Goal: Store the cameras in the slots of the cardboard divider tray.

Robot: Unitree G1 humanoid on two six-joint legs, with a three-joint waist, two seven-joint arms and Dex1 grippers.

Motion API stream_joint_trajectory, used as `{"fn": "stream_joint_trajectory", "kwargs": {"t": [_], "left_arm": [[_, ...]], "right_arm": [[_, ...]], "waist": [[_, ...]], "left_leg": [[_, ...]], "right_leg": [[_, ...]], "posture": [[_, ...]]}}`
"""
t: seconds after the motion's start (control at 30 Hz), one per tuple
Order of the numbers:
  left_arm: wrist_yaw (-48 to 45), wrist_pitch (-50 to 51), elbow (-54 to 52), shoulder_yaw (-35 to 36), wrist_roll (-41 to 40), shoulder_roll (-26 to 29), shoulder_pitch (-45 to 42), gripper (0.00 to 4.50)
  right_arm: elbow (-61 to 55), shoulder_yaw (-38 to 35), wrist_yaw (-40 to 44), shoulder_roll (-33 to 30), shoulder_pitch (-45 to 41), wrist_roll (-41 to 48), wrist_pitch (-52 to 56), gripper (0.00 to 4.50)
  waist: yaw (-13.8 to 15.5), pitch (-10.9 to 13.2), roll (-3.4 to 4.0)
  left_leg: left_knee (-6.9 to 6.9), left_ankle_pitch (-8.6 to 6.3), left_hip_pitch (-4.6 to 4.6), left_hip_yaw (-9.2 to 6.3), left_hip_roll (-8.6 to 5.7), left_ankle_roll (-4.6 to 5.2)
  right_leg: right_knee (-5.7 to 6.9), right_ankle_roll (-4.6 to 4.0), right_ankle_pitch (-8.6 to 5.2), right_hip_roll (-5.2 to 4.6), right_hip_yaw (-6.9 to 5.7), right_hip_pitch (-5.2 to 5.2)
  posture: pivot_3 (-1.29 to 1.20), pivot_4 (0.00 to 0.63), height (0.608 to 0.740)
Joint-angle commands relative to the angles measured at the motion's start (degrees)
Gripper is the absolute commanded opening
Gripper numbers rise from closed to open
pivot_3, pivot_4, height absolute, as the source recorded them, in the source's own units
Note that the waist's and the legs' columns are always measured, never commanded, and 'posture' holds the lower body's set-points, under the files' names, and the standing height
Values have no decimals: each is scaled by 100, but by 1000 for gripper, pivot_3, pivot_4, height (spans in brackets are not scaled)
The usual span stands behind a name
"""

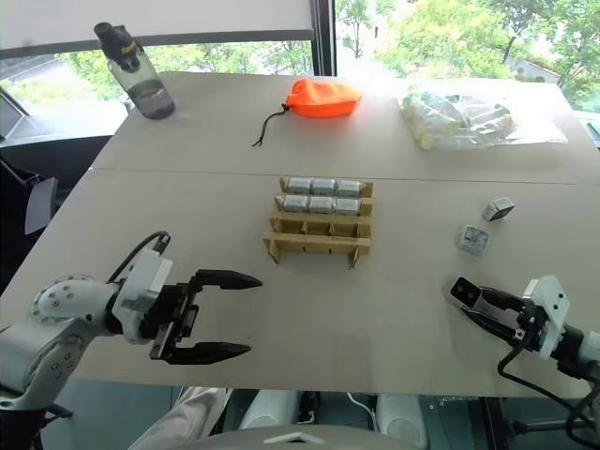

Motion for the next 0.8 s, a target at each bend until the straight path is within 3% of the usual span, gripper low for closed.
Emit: {"fn": "stream_joint_trajectory", "kwargs": {"t": [0.03, 0.3, 0.53, 0.8], "left_arm": [[515, 478, 66, 79, -377, -144, -387, 4500], [1350, 1294, 448, -222, -132, -162, -1368, 4500], [1107, 1826, 1133, -628, -236, -354, -2366, 4500], [677, 665, 2347, -1511, 1077, -963, -3482, 4500]], "right_arm": [[-762, 204, -156, 57, -220, 169, 164, 1732], [-1852, 1314, -670, 415, -1405, -568, -261, 1732], [-1909, 2382, -1054, 807, -2492, -1687, -1070, 1732], [-955, 3241, -1302, 961, -3429, -2929, -2188, 1732]], "waist": [[0, 2, -3], [-3, 19, -27], [1, 28, -38], [-4, 28, -45]], "left_leg": [[3, 0, 2, 0, 1, 0], [22, 6, 10, 0, 1, -9], [42, 5, -10, -13, -2, -10], [74, 10, -66, -14, -16, -14]], "right_leg": [[8, 1, 0, -1, 3, 0], [41, -1, 0, 0, 10, -2], [46, -1, 0, -2, -5, -7], [58, -2, 1, 0, -15, -52]], "posture": [[0, 150, 726], [0, 150, 726], [0, 150, 726], [0, 150, 726]]}}
